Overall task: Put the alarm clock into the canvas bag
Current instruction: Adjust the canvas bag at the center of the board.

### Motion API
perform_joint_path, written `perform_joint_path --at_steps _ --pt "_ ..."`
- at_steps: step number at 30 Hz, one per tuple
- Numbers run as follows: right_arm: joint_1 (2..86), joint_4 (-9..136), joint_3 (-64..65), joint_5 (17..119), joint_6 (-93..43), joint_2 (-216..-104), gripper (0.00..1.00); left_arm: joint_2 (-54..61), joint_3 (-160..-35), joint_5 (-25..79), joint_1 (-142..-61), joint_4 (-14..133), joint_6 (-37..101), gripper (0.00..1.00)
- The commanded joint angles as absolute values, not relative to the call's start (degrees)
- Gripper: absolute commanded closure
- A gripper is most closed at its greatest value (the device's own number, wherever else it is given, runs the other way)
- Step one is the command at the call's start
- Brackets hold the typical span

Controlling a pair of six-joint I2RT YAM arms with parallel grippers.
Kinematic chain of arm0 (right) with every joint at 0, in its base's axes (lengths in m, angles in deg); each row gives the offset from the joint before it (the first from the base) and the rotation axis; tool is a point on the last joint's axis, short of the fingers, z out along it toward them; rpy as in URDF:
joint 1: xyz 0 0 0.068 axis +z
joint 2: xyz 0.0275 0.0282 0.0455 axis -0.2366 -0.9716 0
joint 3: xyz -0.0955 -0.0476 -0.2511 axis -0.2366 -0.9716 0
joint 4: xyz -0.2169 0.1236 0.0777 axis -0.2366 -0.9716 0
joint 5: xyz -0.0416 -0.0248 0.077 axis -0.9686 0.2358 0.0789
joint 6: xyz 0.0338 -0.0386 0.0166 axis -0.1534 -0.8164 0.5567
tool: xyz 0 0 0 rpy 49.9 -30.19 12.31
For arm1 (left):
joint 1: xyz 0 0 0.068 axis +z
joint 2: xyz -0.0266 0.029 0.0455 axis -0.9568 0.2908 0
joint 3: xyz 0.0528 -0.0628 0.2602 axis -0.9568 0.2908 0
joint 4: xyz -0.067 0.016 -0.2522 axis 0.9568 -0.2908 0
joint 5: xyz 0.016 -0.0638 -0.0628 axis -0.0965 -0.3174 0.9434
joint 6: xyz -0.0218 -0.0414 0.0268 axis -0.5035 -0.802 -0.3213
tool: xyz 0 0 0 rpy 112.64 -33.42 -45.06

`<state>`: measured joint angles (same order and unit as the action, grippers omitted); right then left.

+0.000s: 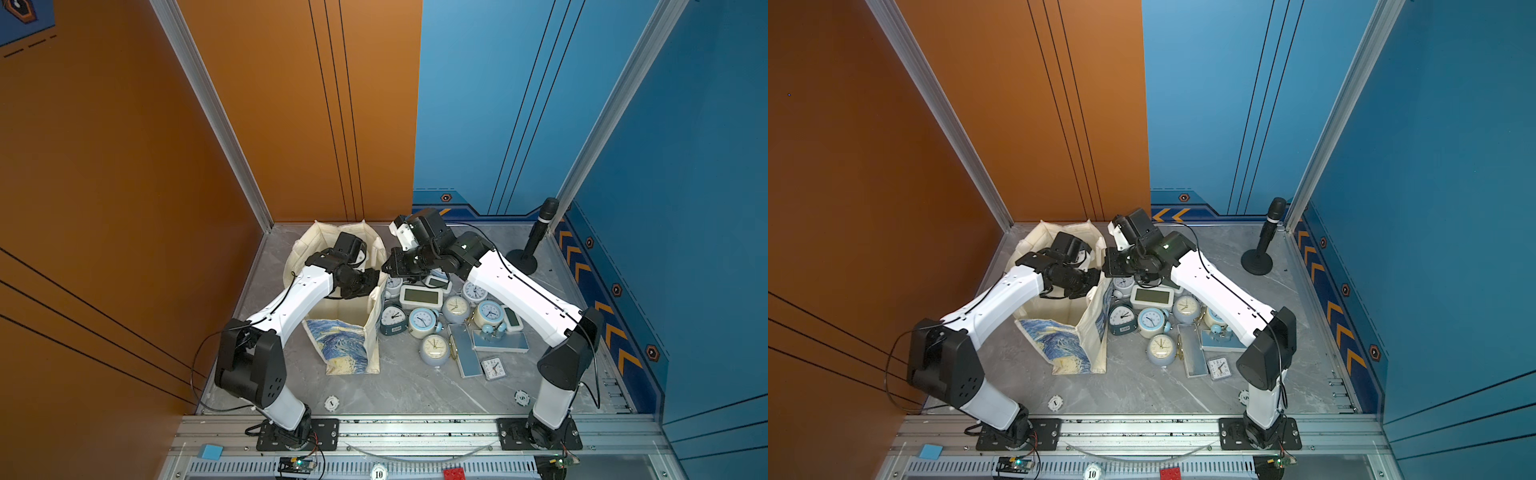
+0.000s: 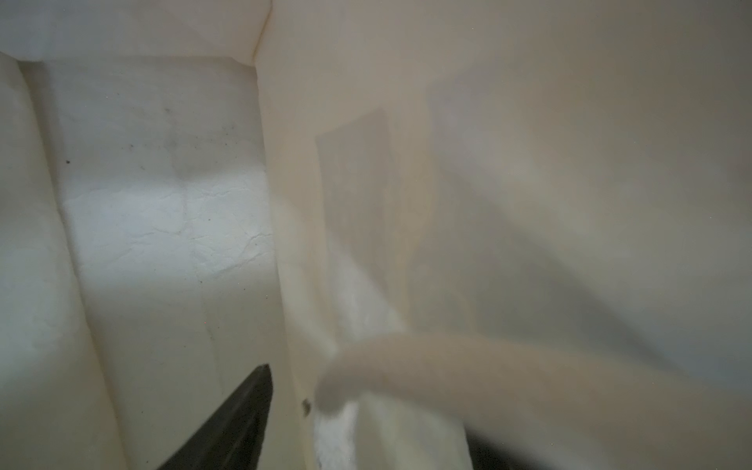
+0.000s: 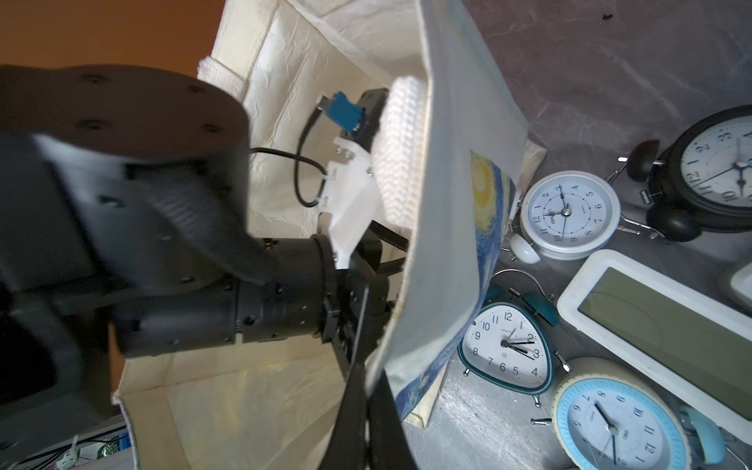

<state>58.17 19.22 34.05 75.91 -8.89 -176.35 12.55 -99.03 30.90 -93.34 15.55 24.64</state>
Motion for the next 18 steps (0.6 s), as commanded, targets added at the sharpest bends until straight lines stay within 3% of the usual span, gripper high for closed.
perform_joint_path --at_steps 1,8,13,15,18 --pt "58.6 20.5 36.3 76.0 -9.7 -176.0 1.00 15.8 -97.6 31.6 -92.9 17.1 26.1 0.29" --pt "57.4 19.6 33.2 72.5 -10.0 -174.7 1.00 12.8 -95.2 30.6 -91.2 18.9 25.7 0.70" --pt "56.6 19.6 30.7 71.7 -10.1 -174.4 1.00 5.3 -94.3 30.9 -88.9 18.9 25.6 0.93" --pt "56.5 19.6 30.2 71.5 -10.2 -174.5 1.00 2.1 -94.0 31.8 -87.7 18.9 25.4 0.99" --pt "56.4 19.7 30.1 71.3 -10.2 -175.0 1.00 -2.6 -94.2 34.4 -85.9 18.9 24.5 1.00"
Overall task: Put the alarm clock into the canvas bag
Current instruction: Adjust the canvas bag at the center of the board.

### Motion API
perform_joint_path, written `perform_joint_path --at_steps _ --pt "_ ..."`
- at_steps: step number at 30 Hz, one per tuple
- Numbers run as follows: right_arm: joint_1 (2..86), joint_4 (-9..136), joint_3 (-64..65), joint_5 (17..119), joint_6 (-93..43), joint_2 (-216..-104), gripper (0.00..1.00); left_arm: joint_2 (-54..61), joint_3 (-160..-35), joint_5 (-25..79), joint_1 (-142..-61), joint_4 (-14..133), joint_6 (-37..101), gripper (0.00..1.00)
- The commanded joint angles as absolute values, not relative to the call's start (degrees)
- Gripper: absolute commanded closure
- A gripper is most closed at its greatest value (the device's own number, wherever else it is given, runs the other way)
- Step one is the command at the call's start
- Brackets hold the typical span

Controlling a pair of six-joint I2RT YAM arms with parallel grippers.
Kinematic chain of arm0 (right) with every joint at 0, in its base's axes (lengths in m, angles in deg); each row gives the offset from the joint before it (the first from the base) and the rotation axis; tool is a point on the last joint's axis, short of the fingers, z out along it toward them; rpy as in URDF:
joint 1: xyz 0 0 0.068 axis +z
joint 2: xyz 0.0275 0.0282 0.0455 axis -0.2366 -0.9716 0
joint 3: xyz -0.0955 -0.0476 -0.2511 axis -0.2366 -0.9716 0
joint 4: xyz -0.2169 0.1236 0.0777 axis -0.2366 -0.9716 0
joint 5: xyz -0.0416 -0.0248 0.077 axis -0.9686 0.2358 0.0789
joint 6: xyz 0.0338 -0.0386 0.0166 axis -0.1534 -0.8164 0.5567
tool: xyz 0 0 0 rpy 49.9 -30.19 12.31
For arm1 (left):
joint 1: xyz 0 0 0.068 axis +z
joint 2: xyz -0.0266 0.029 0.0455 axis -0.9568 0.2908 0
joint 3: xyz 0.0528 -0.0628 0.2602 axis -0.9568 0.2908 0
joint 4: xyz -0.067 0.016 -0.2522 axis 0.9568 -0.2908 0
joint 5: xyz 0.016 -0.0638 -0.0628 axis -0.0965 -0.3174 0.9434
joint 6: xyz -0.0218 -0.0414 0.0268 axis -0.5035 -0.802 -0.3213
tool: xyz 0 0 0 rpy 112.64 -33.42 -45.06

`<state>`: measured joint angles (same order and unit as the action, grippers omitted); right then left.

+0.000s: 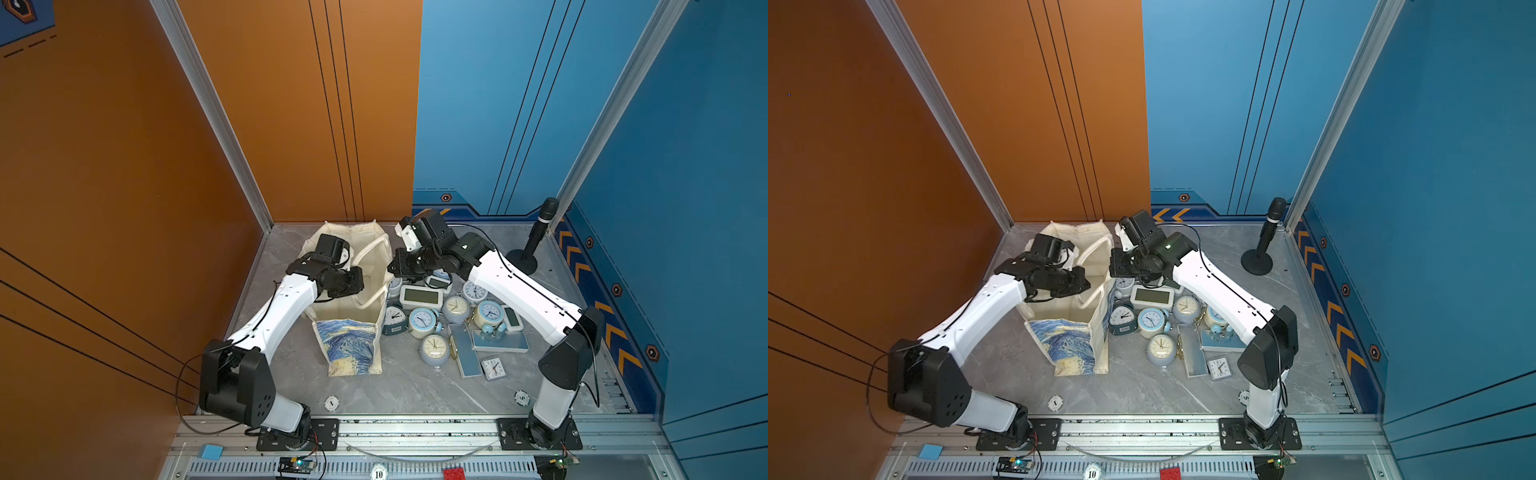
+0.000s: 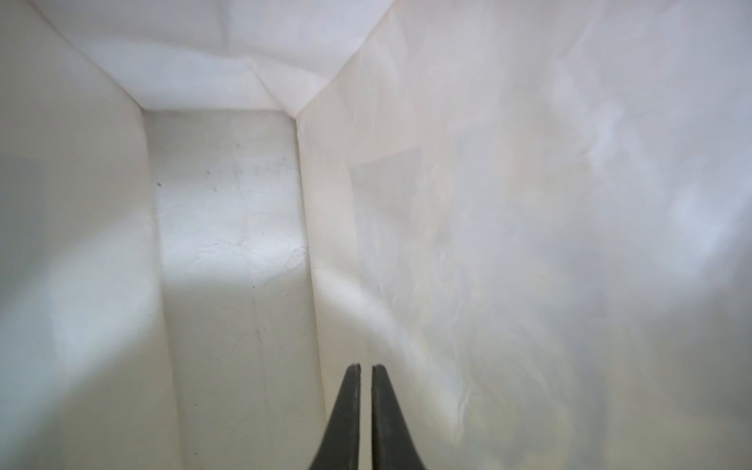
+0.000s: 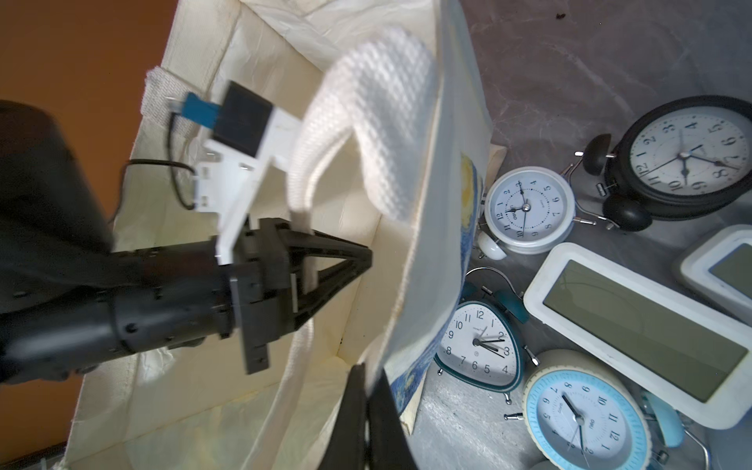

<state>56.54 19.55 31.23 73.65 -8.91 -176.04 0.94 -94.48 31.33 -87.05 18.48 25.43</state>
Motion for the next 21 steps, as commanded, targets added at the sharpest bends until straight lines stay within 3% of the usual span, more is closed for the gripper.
perform_joint_path --at_steps 1,9,13,15,17,21 --pt "56.4 19.7 30.2 71.4 -10.2 -175.2 1.00 -4.0 -94.5 35.4 -85.3 18.9 24.4 1.00" --pt "56.7 21.1 32.0 73.4 -9.6 -177.3 1.00 -12.2 -98.8 45.8 -81.3 22.1 18.4 1.00" --pt "57.2 21.7 33.4 74.8 -9.4 -178.6 0.92 -13.5 -100.6 52.0 -80.9 30.2 10.8 0.96" --pt "57.2 22.1 33.8 75.6 -9.1 -178.7 0.83 -13.1 -101.4 54.3 -80.9 34.5 7.2 0.92" --pt "57.2 23.6 33.6 77.4 -8.3 -178.6 0.71 -12.4 -102.1 55.9 -81.1 39.2 3.4 0.75" --pt "57.1 28.4 30.9 82.8 -6.2 -176.0 0.48 -9.5 -103.5 58.2 -82.1 48.6 -2.7 0.66"
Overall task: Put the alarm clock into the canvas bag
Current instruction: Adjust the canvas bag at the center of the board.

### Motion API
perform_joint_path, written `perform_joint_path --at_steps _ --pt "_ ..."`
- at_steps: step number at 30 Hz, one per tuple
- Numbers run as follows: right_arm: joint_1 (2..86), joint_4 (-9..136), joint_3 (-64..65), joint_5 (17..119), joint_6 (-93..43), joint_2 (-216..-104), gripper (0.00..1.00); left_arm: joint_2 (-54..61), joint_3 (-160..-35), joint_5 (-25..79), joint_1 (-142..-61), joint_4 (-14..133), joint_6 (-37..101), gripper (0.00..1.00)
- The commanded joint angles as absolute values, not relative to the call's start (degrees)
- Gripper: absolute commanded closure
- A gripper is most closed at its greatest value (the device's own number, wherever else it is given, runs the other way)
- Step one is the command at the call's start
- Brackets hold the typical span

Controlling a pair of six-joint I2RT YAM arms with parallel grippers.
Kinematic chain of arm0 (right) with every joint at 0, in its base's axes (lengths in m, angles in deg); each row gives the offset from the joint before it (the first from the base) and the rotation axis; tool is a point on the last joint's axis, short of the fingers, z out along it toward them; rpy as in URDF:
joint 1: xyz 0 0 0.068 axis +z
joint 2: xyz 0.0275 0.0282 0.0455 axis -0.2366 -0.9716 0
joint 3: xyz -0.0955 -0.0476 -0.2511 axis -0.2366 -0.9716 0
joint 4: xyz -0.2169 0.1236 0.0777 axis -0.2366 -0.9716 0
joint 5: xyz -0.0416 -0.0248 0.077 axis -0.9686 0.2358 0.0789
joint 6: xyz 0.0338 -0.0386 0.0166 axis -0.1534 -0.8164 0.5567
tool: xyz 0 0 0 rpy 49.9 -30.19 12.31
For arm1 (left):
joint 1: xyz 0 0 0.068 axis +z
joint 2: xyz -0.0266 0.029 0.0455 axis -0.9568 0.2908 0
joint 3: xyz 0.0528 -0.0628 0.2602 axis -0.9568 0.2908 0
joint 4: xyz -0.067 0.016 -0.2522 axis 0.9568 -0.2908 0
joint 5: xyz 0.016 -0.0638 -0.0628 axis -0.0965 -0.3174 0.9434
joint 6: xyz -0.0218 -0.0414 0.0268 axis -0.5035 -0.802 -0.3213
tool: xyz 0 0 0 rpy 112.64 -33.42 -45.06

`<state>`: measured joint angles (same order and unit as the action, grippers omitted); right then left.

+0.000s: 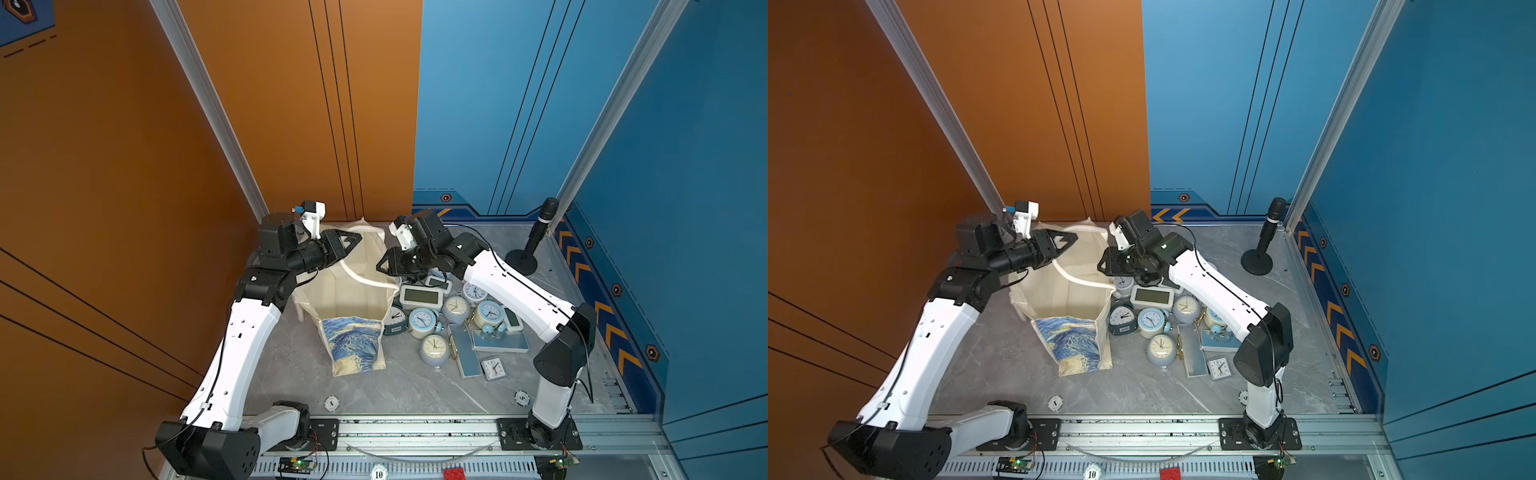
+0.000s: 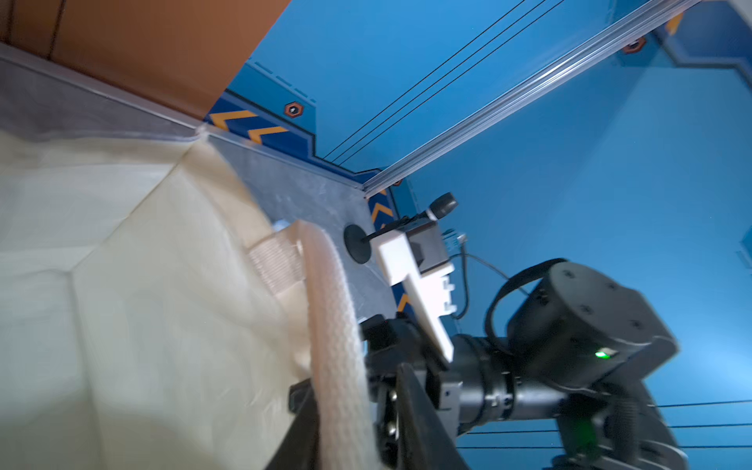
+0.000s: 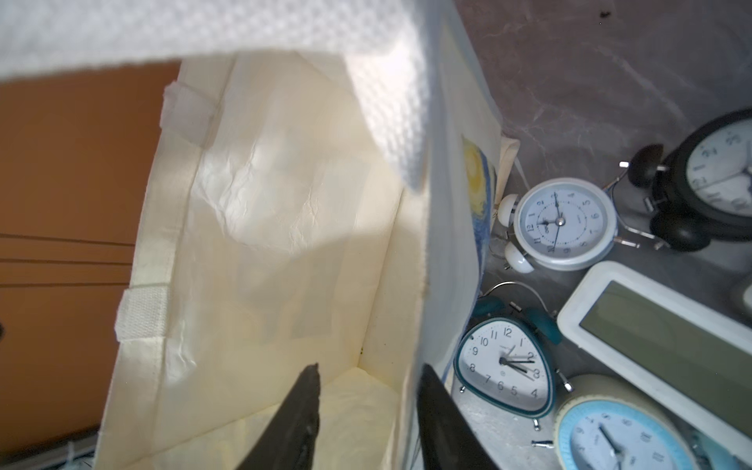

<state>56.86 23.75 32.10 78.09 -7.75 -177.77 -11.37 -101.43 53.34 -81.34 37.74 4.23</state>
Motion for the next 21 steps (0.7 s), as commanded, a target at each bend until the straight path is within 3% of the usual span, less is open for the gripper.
perform_joint_path --at_steps 1,7,8,11,13,15,16,21 --pt "57.1 28.6 29.9 83.1 -6.0 -174.8 0.44 -8.4 -104.4 58.4 -82.8 50.1 -3.5 0.65" --pt "53.3 26.2 19.9 76.1 -4.8 -163.5 0.29 -1.8 -112.7 55.3 -88.8 48.9 -1.0 0.48" --pt "51.7 25.3 18.4 74.3 -4.7 -161.4 0.22 -1.0 -114.1 54.4 -89.7 47.8 0.1 0.46" --pt "47.2 24.6 11.8 70.3 -5.0 -154.0 0.10 1.7 -117.5 50.9 -93.1 43.3 3.4 0.28" --pt "44.0 24.4 8.7 69.0 -4.9 -149.7 0.09 3.2 -119.1 47.0 -96.1 41.0 6.1 0.17" --pt "41.1 23.4 6.8 67.7 -4.9 -146.4 0.09 5.1 -122.2 43.9 -99.2 36.8 9.9 0.15" --pt "39.7 22.5 6.5 66.6 -5.2 -145.0 0.09 6.3 -124.2 42.4 -100.7 33.8 12.2 0.09" --pt "36.0 20.0 6.4 63.6 -6.6 -141.3 0.06 10.8 -133.3 32.7 -107.0 17.6 23.7 0.06"
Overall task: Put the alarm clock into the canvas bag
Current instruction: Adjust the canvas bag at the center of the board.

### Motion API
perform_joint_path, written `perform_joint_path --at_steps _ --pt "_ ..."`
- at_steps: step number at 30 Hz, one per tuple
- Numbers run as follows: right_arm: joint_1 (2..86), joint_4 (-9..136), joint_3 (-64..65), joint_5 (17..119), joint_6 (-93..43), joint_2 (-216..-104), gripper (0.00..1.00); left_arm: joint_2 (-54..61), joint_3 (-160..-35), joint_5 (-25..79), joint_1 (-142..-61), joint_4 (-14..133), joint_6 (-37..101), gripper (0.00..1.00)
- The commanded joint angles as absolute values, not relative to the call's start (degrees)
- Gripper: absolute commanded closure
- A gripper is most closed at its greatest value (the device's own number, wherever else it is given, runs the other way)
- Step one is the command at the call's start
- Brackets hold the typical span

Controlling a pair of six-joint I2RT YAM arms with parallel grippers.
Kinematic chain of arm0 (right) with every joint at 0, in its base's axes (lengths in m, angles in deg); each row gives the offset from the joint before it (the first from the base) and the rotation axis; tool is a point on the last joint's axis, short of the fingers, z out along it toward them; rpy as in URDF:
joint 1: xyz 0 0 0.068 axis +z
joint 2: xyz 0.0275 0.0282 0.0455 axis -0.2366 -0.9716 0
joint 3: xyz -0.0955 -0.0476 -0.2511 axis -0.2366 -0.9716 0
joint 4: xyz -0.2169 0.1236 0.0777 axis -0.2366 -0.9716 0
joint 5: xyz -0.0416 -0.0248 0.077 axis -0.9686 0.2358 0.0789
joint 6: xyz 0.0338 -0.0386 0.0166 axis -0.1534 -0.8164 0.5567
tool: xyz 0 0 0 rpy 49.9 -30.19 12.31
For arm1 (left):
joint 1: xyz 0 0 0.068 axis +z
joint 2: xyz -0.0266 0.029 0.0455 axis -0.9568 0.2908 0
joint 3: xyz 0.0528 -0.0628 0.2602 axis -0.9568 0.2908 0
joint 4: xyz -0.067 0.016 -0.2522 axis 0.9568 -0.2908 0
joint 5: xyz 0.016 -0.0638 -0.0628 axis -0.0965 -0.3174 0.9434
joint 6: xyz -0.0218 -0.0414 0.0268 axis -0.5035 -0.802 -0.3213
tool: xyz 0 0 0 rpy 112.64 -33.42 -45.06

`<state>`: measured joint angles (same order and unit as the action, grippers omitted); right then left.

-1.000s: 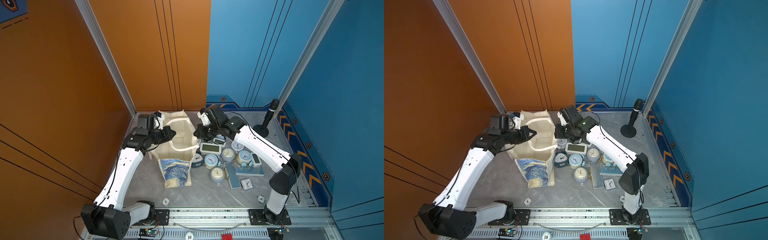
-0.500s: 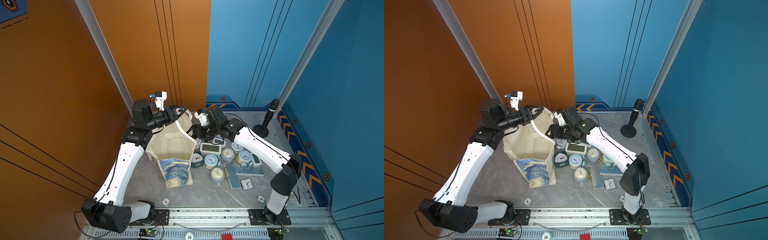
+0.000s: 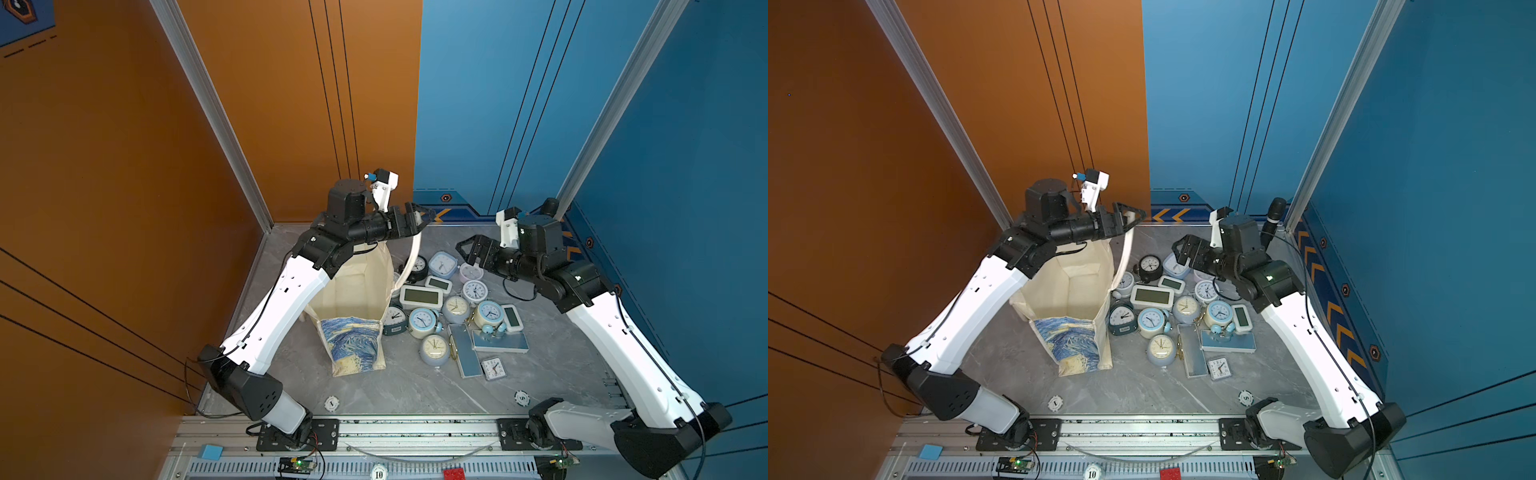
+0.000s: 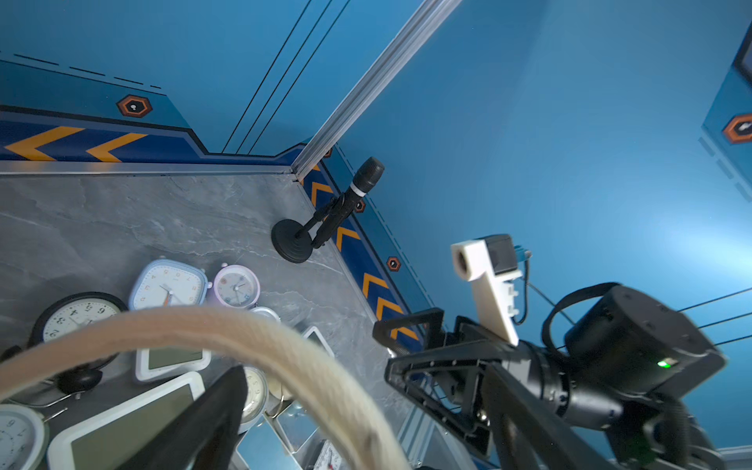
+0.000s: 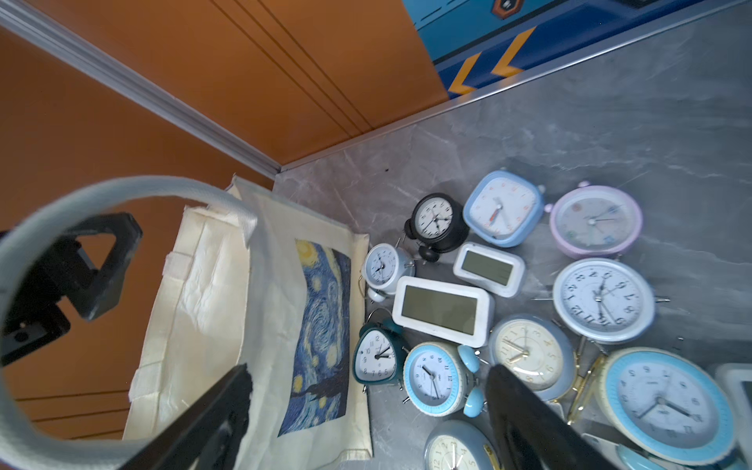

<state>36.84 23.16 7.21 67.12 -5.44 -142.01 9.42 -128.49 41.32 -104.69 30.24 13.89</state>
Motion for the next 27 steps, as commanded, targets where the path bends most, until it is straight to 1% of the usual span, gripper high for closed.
perform_joint_path --at_steps 1,5,9,11,12,13,17,21,23,27 --pt "35.9 19.9 6.8 63.7 -6.9 -141.3 0.05 11.6 -135.0 29.8 -108.1 13.8 26.1 0.05" --pt "36.2 19.2 8.0 64.2 -7.0 -142.4 0.05 11.8 -137.1 23.1 -108.8 4.7 31.1 0.05" --pt "37.8 19.3 8.4 64.3 -7.4 -143.9 0.08 6.5 -133.5 17.0 -107.2 1.5 32.9 0.08" --pt "38.8 19.3 8.8 64.6 -7.5 -144.9 0.09 3.7 -131.6 15.4 -105.0 0.0 33.1 0.12" --pt "39.6 19.3 9.0 64.7 -7.6 -145.6 0.10 2.1 -130.4 14.5 -103.6 -0.9 33.4 0.17" --pt "40.4 19.3 9.4 64.8 -7.7 -146.4 0.11 0.3 -129.2 13.9 -101.9 -1.8 33.7 0.21" --pt "43.3 19.2 11.3 66.0 -8.3 -149.6 0.15 -5.5 -124.2 12.0 -93.4 -5.2 34.7 0.29" --pt "46.0 18.7 13.6 66.3 -8.4 -152.9 0.19 -9.8 -120.0 12.7 -84.7 -7.8 35.8 0.28" --pt "47.3 18.7 15.2 66.8 -8.8 -155.0 0.21 -11.4 -118.0 11.8 -82.1 -8.1 36.1 0.25" --pt "50.3 18.2 19.7 68.7 -9.9 -160.6 0.27 -13.2 -113.3 11.3 -75.7 -8.9 35.4 0.24"
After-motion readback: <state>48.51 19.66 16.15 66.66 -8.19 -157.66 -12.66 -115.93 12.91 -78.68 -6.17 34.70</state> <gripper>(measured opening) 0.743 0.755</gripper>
